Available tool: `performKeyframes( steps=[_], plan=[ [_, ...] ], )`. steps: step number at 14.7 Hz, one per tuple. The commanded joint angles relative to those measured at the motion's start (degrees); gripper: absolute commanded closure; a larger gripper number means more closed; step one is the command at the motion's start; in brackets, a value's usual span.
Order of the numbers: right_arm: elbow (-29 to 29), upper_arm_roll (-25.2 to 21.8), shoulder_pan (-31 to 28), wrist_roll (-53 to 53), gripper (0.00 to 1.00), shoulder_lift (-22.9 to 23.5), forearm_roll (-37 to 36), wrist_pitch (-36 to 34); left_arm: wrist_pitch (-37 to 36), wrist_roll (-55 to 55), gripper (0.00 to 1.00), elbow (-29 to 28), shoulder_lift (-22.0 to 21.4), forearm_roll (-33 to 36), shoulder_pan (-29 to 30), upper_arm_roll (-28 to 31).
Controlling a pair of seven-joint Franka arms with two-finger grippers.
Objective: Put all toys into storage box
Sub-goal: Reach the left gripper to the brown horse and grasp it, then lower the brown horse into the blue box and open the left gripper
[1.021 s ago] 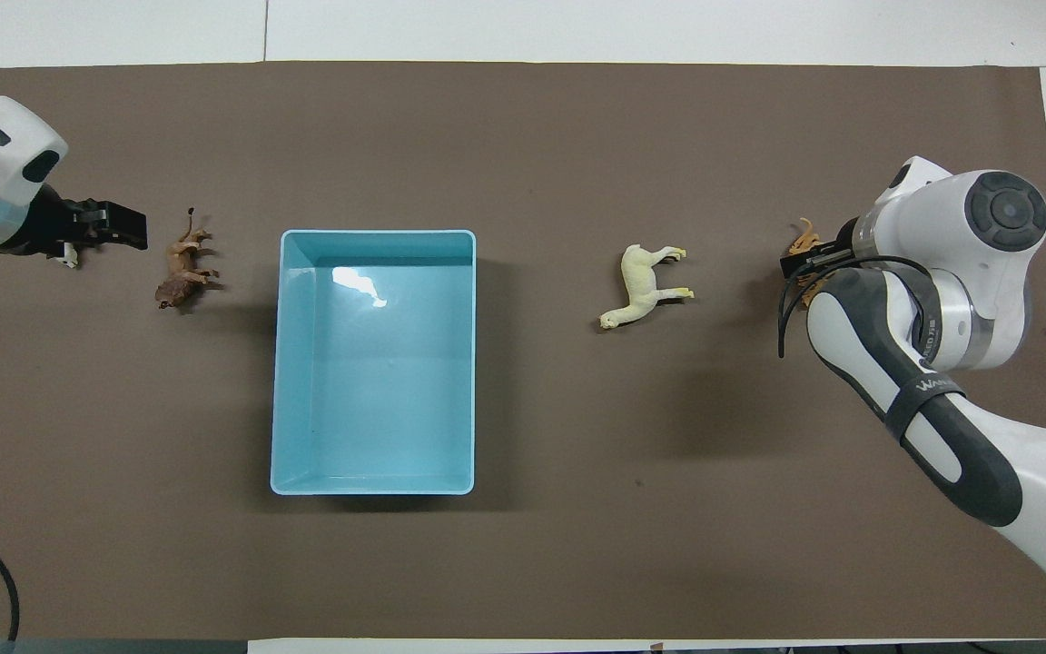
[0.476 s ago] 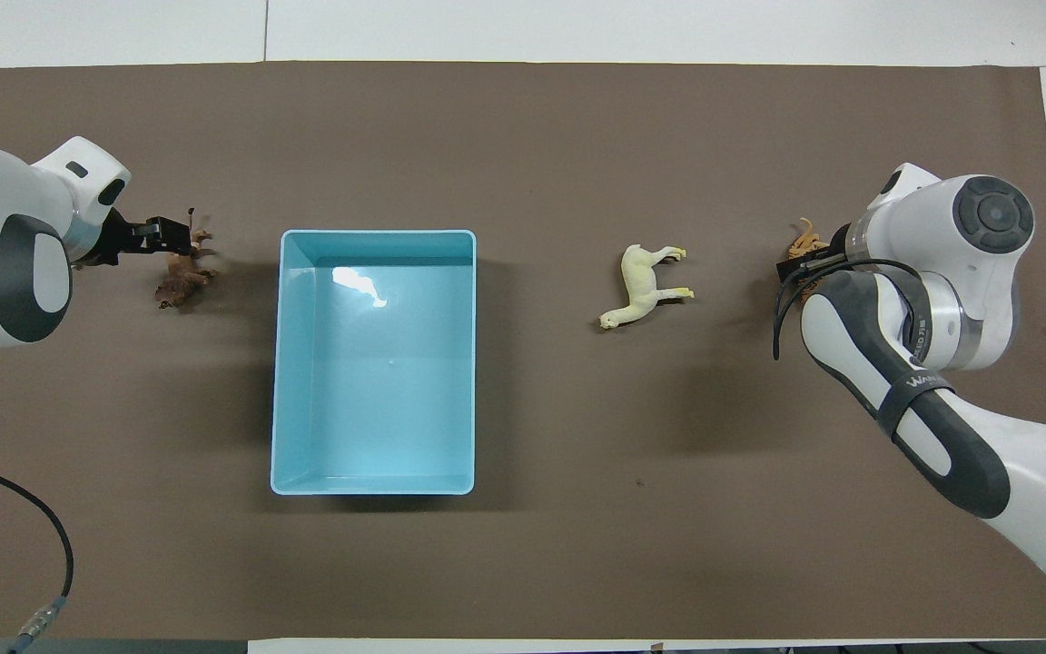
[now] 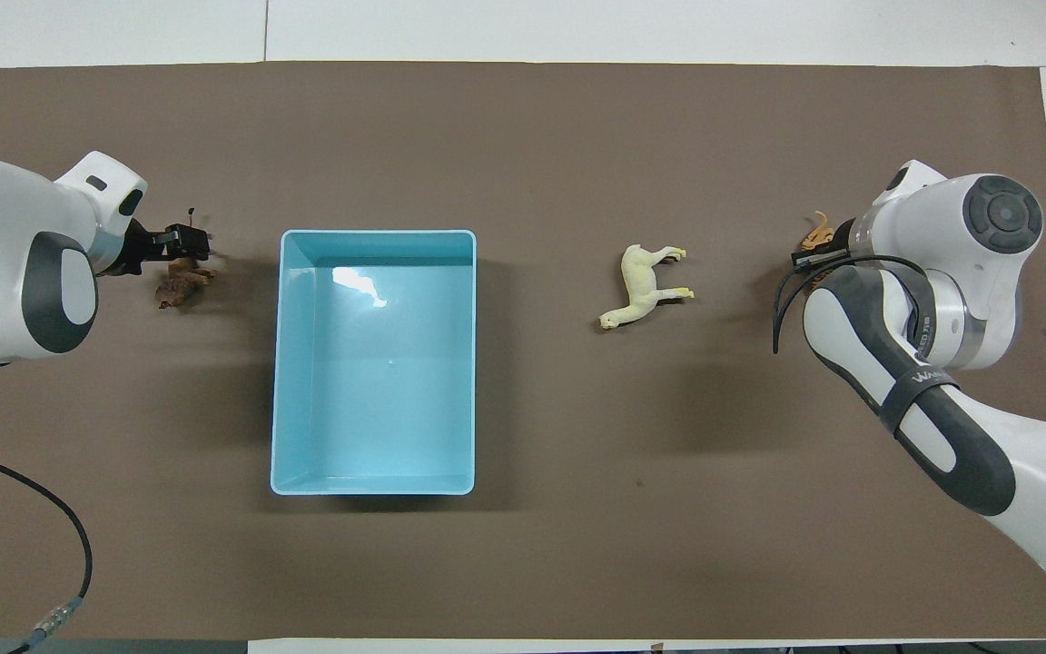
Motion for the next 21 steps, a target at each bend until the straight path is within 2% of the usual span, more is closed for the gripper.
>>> performKeyframes(
  steps=[1,3,4,6,9,11,13,15,17,20,21],
  plan=[
    [0.6,0.3,0.4,-0.4,1.0,-0.2,1.2,-0.3,2.4,-0.6,0.03,-2.2,-0.5,-1.3,-1.1,0.3],
    [2.6,0.3,0.4,-0.4,1.0,-2.3,1.2,-3.9,2.8,-0.6,0.35,-2.2,-0.2,-1.3,-1.4,0.4],
    [4.9,0.3,0.4,-0.5,1.0,-3.7,1.2,-8.0,2.7,-0.6,0.59,-2.1,-0.2,-1.3,-1.4,0.3],
    [6.9,0.3,0.4,-0.6,1.0,-7.6,1.2,-13.3,1.8,-0.8,1.0,-1.8,-0.2,-1.7,-1.0,0.3],
    [9.0,0.3,0.4,-0.2,1.0,-12.5,1.3,-22.5,-2.9,-1.2,1.0,1.3,-0.2,-4.1,-1.3,0.4],
    [11.7,0.3,0.5,1.5,1.0,-15.1,1.3,-29.5,-14.3,-4.4,1.0,8.1,-0.9,-5.4,-1.7,0.3],
    [14.3,0.4,0.6,4.2,1.0,-17.4,1.3,-35.5,-26.5,-10.0,1.0,15.1,-3.5,-5.6,-1.7,-0.7],
    [15.2,0.7,1.8,6.8,1.0,-19.7,1.4,-39.7,-34.4,-20.8,1.0,18.7,-6.0,-7.3,-1.8,-3.4],
    [15.3,0.8,2.3,8.8,1.0,-21.4,1.4,-42.6,-35.9,-31.8,1.0,15.8,-9.5,-7.3,-4.5,-6.8],
    [15.3,0.8,4.6,12.5,1.0,-21.9,1.4,-43.0,-30.0,-41.8,1.0,4.5,-14.3,-7.3,-13.0,-6.8],
    [15.3,0.8,5.0,13.0,1.0,-22.0,1.4,-43.0,-26.3,-42.3,0.91,0.4,-15.7,-7.3,-14.7,-6.8]
  ],
)
